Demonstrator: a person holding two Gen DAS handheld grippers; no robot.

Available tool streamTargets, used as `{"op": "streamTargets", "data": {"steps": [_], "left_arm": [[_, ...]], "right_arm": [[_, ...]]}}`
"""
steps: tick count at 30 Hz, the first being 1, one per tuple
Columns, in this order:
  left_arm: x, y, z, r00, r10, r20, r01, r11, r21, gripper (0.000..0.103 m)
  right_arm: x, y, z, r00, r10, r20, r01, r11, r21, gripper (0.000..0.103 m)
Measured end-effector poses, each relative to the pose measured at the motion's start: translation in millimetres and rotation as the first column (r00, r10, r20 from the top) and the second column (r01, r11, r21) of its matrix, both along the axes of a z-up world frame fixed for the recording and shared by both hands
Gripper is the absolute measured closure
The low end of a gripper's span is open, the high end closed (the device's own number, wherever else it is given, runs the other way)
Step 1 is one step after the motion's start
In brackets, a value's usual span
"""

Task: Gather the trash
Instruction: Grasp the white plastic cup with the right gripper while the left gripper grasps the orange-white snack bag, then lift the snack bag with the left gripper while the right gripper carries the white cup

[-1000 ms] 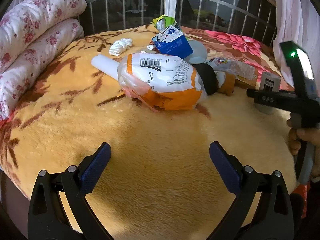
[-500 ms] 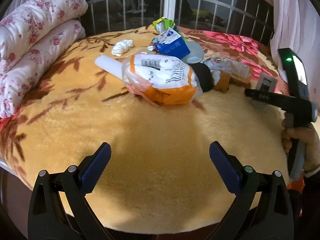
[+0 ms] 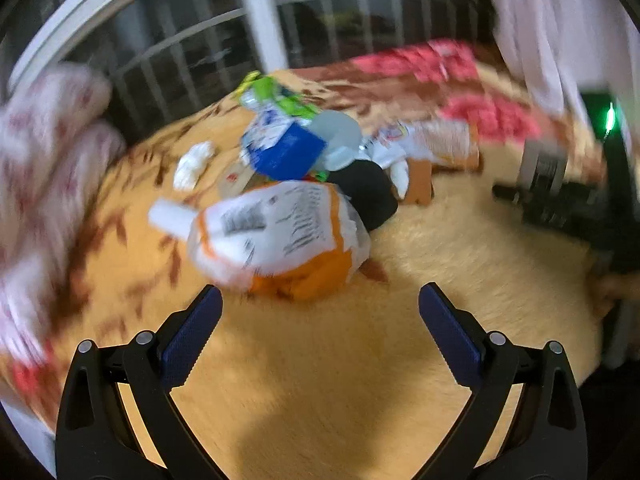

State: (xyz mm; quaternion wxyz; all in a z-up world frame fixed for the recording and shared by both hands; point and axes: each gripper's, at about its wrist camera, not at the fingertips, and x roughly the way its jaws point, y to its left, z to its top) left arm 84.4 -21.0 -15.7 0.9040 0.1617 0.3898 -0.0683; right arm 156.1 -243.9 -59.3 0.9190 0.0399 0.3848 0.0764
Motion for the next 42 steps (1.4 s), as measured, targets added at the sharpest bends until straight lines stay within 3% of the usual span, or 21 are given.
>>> {"op": "streamTargets", "data": {"steps": [3, 5, 11, 15, 16, 17, 18, 20, 22, 28, 30, 32, 35, 39, 42], "left_arm": [[10, -11, -10, 0.999, -0.036, 0.035, 0.030, 0.985, 0.171, 0.007], [21, -14, -14, 0.997, -0.053, 0.051, 0.039, 0.970, 0.241, 0.007], [54, -11, -24, 0.997, -0.073, 0.036, 0.058, 0.952, 0.302, 0.007], [69, -3, -37, 0.997, -0.078, 0.010, 0.071, 0.952, 0.296, 0.009], [75, 3, -39, 0.997, -0.070, -0.011, 0.070, 0.963, 0.260, 0.011], [80, 7, -41, 0.998, -0.060, -0.027, 0.065, 0.972, 0.227, 0.028], [86, 14, -43, 0.998, -0.037, -0.050, 0.046, 0.980, 0.194, 0.052], [90, 22, -41, 0.999, -0.004, -0.050, 0.011, 0.988, 0.151, 0.060], [87, 32, -35, 0.999, 0.014, -0.040, -0.010, 0.997, 0.081, 0.063], [58, 34, -7, 0.996, 0.072, 0.045, -0.072, 0.997, 0.007, 0.064], [47, 28, 2, 0.993, 0.078, 0.083, -0.080, 0.997, 0.017, 0.064], [36, 29, 15, 0.996, 0.037, 0.084, -0.031, 0.997, -0.071, 0.064], [39, 49, 25, 1.000, 0.005, 0.030, 0.004, 0.962, -0.274, 0.064], [50, 77, 2, 0.993, 0.052, -0.103, -0.089, 0.912, -0.401, 0.064], [40, 90, -9, 0.991, 0.038, -0.128, -0.095, 0.875, -0.476, 0.064]], "right_arm": [[0, -4, -1, 1.000, 0.001, 0.002, -0.001, 1.000, 0.027, 0.056], [1, -6, -1, 1.000, 0.003, -0.002, -0.003, 0.999, 0.047, 0.056], [2, -7, -3, 1.000, 0.006, -0.008, -0.005, 0.998, 0.059, 0.056], [2, -7, -4, 1.000, 0.005, -0.008, -0.005, 0.998, 0.064, 0.056], [3, -6, -4, 1.000, 0.005, -0.008, -0.005, 0.998, 0.062, 0.056], [3, -6, -4, 1.000, 0.005, -0.008, -0.005, 0.998, 0.060, 0.056], [2, -7, -4, 1.000, 0.005, -0.007, -0.005, 0.998, 0.058, 0.056], [3, -6, -5, 1.000, 0.005, -0.006, -0.004, 0.999, 0.053, 0.056], [3, -6, -5, 1.000, 0.006, -0.008, -0.005, 0.999, 0.054, 0.056], [4, -6, -6, 1.000, 0.007, -0.014, -0.007, 0.998, 0.055, 0.056], [4, -6, -6, 1.000, 0.007, -0.016, -0.006, 0.999, 0.053, 0.056], [4, -5, -6, 1.000, 0.007, -0.015, -0.006, 0.999, 0.050, 0.056], [4, -5, -6, 1.000, 0.006, -0.014, -0.005, 0.999, 0.042, 0.055], [3, -3, -5, 1.000, 0.003, -0.009, -0.003, 1.000, 0.021, 0.055], [2, -2, -4, 1.000, 0.003, -0.009, -0.003, 1.000, 0.019, 0.055]]}}
